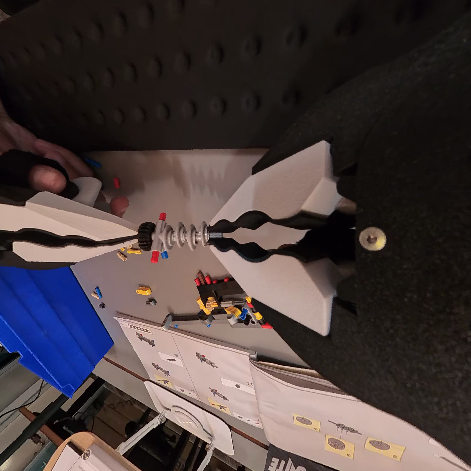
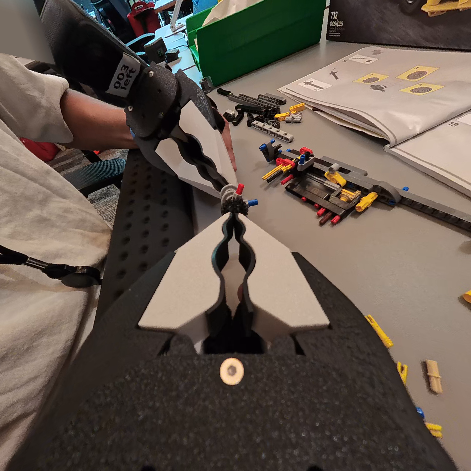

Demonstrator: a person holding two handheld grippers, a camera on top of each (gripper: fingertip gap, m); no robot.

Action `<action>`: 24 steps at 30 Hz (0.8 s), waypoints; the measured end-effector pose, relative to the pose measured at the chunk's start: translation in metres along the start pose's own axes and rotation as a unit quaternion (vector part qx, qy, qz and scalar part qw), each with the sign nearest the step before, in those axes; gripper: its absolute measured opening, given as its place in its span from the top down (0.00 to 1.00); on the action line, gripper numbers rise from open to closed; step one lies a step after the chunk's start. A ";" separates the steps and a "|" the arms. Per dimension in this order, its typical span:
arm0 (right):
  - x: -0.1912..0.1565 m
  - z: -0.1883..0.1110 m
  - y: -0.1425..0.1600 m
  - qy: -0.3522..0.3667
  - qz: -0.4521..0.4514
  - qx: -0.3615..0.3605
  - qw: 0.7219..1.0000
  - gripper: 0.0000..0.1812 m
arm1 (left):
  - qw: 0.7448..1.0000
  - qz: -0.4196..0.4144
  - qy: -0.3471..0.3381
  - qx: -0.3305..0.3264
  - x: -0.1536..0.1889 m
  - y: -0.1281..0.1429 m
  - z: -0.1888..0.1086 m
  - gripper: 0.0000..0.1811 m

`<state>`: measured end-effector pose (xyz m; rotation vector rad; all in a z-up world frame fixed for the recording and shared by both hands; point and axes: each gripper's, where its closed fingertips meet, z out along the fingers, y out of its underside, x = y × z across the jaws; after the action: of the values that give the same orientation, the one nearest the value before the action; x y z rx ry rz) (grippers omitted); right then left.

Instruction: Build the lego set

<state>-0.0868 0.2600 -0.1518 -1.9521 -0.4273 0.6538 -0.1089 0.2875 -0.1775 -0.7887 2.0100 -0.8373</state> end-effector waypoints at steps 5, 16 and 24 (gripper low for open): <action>0.000 0.001 0.001 -0.001 -0.001 -0.004 1.000 1.00 | 1.000 0.002 0.001 -0.003 0.001 0.001 0.000 0.98; -0.001 0.002 0.003 0.000 -0.005 -0.007 1.000 1.00 | 1.000 0.002 0.002 -0.005 0.001 0.002 0.000 0.98; 0.000 0.002 0.003 -0.003 -0.001 -0.008 1.000 1.00 | 1.000 0.001 0.004 -0.008 0.002 0.002 0.001 0.98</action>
<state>-0.0885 0.2600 -0.1553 -1.9658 -0.4380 0.6566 -0.1095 0.2875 -0.1802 -0.7930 2.0270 -0.8267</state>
